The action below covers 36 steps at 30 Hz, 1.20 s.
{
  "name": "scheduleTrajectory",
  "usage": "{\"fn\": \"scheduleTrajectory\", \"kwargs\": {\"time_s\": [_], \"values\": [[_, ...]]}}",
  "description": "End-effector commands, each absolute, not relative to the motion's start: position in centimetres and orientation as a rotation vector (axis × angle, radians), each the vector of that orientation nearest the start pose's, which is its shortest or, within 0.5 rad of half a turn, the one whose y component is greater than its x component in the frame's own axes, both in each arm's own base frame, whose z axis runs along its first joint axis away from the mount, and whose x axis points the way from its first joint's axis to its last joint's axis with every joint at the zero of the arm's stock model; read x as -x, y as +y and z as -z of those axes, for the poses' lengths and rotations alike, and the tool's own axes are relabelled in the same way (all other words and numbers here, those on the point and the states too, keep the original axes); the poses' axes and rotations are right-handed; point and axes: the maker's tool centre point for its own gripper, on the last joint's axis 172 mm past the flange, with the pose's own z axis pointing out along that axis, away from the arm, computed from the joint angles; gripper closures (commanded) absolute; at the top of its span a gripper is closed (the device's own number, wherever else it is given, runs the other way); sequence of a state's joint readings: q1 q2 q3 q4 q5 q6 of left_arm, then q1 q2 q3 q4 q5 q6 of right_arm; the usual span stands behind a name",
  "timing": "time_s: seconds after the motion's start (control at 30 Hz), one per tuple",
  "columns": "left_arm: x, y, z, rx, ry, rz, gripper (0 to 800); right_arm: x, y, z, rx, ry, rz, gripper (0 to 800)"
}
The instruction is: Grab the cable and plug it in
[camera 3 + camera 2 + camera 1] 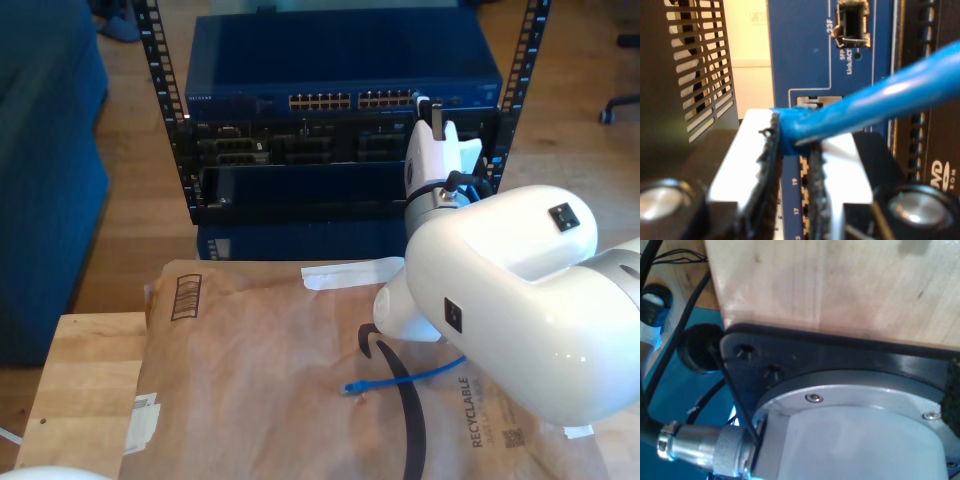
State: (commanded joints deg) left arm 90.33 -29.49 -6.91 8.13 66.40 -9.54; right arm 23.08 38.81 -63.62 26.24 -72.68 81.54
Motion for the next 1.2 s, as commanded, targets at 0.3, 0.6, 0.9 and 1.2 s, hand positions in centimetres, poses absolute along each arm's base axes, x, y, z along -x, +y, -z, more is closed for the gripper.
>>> {"fn": "scheduleTrajectory", "kwargs": {"time_s": [0.3,0.6,0.9,1.2], "values": [[3.12,10.54,-4.18,-1.907,2.067,0.676,0,-66.10,14.74,-27.43,1.100,1.186,1.245,800],[3.12,10.54,-4.18,-1.907,2.067,0.676,0,-66.18,14.77,-27.22,1.102,1.186,1.245,800],[3.12,10.51,-4.16,-1.906,2.066,0.677,1,-66.21,14.78,-27.29,1.100,1.186,1.245,800],[3.12,10.51,-4.16,-1.906,2.066,0.677,0,-66.21,14.98,-27.38,1.100,1.182,1.242,800]]}}
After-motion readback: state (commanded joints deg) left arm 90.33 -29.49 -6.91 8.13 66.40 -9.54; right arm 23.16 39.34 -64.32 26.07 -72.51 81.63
